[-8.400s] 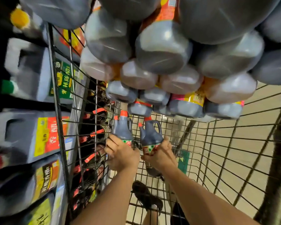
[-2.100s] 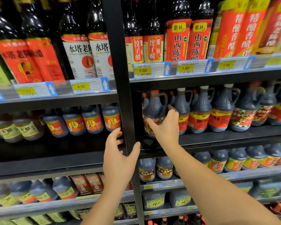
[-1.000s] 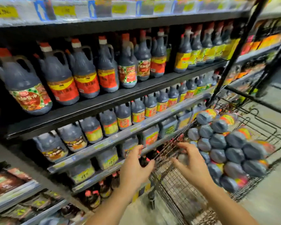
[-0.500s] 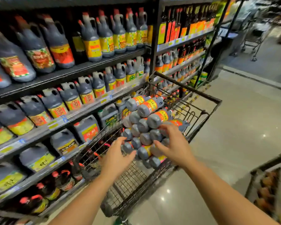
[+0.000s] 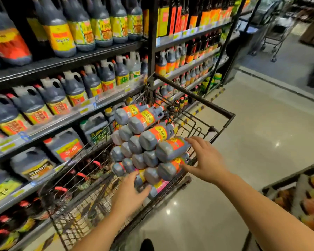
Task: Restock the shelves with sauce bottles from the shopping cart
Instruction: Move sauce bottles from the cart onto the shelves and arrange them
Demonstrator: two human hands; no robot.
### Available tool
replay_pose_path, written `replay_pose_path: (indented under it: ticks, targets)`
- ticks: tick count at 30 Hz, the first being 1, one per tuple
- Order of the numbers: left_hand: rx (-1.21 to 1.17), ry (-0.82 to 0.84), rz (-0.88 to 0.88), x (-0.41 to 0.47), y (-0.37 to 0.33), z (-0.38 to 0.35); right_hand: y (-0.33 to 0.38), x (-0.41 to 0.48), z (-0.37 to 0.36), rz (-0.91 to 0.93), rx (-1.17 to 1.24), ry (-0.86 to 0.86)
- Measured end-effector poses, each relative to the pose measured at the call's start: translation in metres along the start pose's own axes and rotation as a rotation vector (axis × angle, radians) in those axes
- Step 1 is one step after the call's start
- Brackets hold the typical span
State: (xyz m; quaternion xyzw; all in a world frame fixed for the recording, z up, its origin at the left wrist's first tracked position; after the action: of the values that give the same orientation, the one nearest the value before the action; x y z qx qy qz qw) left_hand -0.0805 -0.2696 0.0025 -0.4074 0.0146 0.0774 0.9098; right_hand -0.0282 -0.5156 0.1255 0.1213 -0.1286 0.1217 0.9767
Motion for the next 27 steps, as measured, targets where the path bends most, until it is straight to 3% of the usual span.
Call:
replay_pose_path:
  ticks: [11, 20, 27]
  targets:
    - [-0.09, 0.056, 0.222, 0.035, 0.047, -0.071, -0.054, 0.047, -0.098, 0.088, -0.098, 0.321]
    - [-0.112, 0.081, 0.355, -0.001, 0.071, -0.105, -0.062, 0.064, -0.14, 0.4, -0.066, 0.476]
    - [0.121, 0.046, 0.528, -0.029, 0.094, -0.124, -0.076, 0.077, -0.156, 0.605, -0.041, 0.468]
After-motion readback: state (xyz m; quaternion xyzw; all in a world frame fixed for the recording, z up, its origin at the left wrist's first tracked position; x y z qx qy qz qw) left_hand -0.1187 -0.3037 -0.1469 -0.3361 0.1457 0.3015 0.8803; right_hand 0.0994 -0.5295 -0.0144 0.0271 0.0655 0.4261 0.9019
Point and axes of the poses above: each hand's wrist, its own x-axis towards the middle knuckle, its own z-axis out of the back of the hand, y = z × x, the point moved 8 cm from there along x, towards the middle knuckle, and after that the axes turned 11 degrees about -y, right-handed, at the moved point
